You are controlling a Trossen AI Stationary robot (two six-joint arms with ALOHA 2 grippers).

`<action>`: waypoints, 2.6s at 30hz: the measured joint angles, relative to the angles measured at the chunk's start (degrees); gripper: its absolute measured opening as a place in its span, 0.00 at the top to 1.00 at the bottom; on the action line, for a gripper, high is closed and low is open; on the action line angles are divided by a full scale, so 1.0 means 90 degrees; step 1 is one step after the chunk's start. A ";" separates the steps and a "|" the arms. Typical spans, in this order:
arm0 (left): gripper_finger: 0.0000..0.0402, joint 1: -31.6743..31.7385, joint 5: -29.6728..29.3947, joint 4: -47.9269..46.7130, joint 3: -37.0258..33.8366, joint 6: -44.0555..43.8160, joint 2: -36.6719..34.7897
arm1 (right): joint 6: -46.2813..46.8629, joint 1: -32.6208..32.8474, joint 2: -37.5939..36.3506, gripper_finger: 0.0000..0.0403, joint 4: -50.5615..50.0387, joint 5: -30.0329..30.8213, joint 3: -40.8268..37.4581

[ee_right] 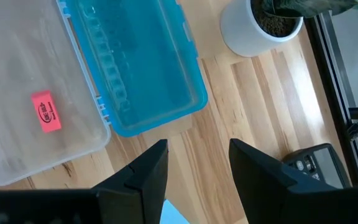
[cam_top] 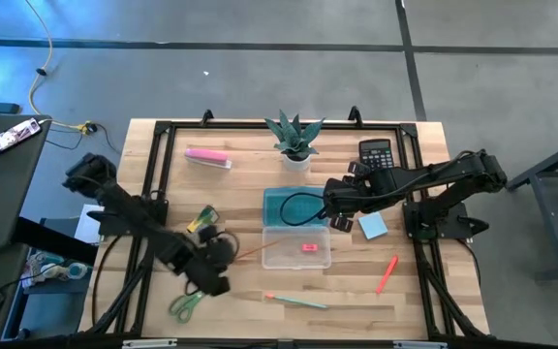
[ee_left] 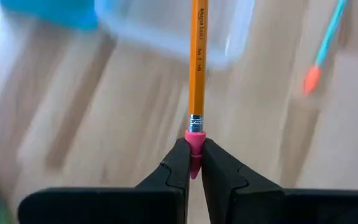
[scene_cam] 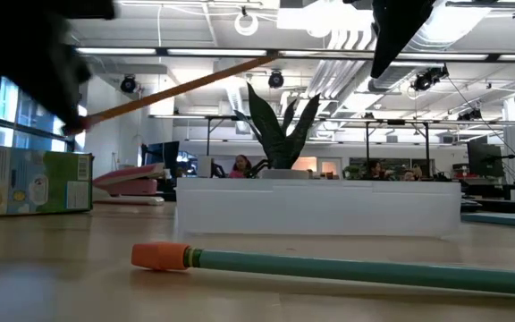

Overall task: Pack school essentials
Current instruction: Put the yellow pencil into the blue supply box, then put the orange pen into the blue supply box

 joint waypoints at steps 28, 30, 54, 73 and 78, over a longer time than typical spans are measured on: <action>0.96 0.1806 0.1680 0.3240 0.0022 0.1062 0.1216 | 0.0275 0.0000 0.0000 0.60 0.0029 0.0017 0.0000; 0.96 0.1799 0.1694 0.3239 0.0022 0.1055 0.1318 | 0.0272 0.0000 0.0000 0.60 0.0031 0.0018 0.0000; 0.82 0.1850 0.1798 0.3234 0.0022 0.1067 0.1435 | 0.0268 0.0000 0.0000 0.60 0.0027 -0.0002 0.0000; 0.84 0.1973 0.1866 0.2865 0.0012 0.1842 0.0807 | 0.0655 0.0410 -0.0004 0.60 0.0270 -0.0452 0.0000; 0.85 0.1955 0.1864 0.2392 0.0019 0.1970 0.0236 | 0.0765 0.0729 -0.0004 0.60 0.0824 -0.0452 0.0000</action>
